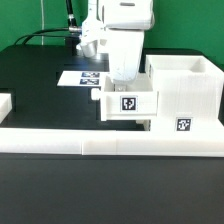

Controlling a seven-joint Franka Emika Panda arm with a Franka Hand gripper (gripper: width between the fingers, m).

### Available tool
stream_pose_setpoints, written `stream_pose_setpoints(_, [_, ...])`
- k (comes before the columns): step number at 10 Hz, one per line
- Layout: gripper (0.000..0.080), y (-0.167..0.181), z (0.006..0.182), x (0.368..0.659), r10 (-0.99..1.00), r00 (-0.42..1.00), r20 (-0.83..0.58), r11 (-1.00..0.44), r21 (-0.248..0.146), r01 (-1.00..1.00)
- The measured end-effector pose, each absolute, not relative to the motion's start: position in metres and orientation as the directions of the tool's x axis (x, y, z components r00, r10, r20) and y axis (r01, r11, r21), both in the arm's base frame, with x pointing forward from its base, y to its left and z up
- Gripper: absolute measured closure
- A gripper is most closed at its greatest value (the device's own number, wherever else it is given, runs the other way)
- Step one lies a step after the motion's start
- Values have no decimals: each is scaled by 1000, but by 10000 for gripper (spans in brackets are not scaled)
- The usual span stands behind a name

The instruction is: Assemble drawer

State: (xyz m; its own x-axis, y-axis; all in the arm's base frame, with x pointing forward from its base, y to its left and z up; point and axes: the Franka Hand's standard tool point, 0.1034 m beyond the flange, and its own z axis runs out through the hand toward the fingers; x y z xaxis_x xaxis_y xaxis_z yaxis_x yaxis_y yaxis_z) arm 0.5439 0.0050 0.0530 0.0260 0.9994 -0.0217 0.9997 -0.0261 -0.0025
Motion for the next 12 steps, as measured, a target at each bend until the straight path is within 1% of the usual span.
stream_pose_setpoints(1, [755, 5, 52, 543, 1000, 3, -29, -3, -4, 1000])
stream_pose_setpoints(5, [755, 7, 52, 544, 999, -9, -32, 9, -5, 1000])
stream_pose_setpoints(6, [755, 9, 52, 544, 1000, -12, -28, 12, 8, 1000])
stream_pose_setpoints(9, [755, 10, 51, 545, 1000, -10, -28, 10, 8, 1000])
stream_pose_setpoints(10, [755, 12, 51, 546, 999, -2, -33, 2, -1, 1000])
stream_pose_setpoints(12, [755, 12, 51, 545, 999, 30, -30, -30, 12, 999])
